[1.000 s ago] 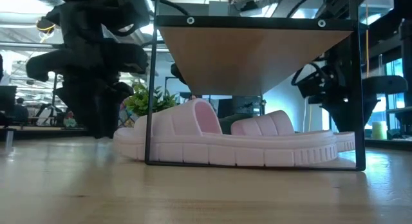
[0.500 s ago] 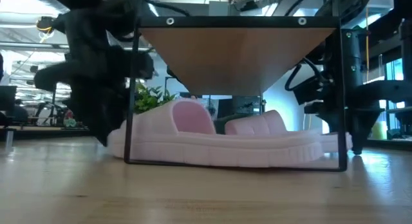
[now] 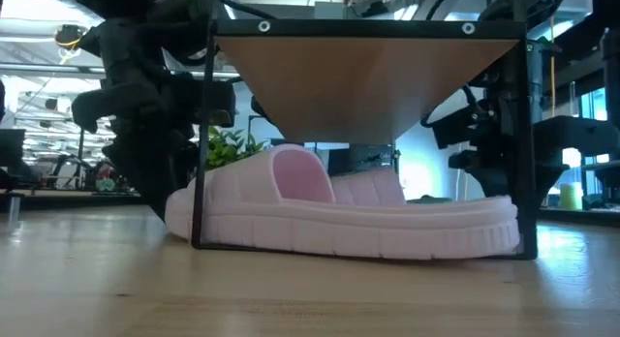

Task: Pick and place slides into the shelf
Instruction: Adjust the pink slides under the shelf

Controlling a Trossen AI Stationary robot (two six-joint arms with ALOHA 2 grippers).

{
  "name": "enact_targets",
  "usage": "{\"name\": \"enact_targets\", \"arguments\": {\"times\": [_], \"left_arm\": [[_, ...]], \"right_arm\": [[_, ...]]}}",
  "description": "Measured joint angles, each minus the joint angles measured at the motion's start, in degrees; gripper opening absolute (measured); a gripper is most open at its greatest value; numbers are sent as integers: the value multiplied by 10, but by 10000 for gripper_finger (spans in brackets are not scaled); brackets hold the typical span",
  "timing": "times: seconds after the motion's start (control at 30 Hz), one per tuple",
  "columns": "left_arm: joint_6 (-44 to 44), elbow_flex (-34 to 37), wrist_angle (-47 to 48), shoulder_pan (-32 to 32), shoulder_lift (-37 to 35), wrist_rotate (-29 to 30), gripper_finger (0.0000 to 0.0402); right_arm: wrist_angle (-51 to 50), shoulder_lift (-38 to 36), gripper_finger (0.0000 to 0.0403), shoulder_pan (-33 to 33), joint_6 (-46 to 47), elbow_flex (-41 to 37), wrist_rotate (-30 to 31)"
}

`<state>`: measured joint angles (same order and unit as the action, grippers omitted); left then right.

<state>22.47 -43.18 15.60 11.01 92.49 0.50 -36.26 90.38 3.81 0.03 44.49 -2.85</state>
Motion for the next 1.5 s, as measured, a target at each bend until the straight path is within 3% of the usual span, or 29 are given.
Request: {"name": "enact_targets", "arguments": {"times": [0.3,0.47,1.0,1.5], "left_arm": [[10,0,-10,12,1,-5,189],[17,-1,-19,11,1,-2,189],[31,-1,-18,11,1,-22,189],[75,-1,-21,23,1,-22,189]], "right_arm": [[44,0,130,0,0,0,-1],[-5,-5,130,1,13,2,-5],[12,-144,130,5,109,2,-9],[14,-149,130,5,131,2,2]]}}
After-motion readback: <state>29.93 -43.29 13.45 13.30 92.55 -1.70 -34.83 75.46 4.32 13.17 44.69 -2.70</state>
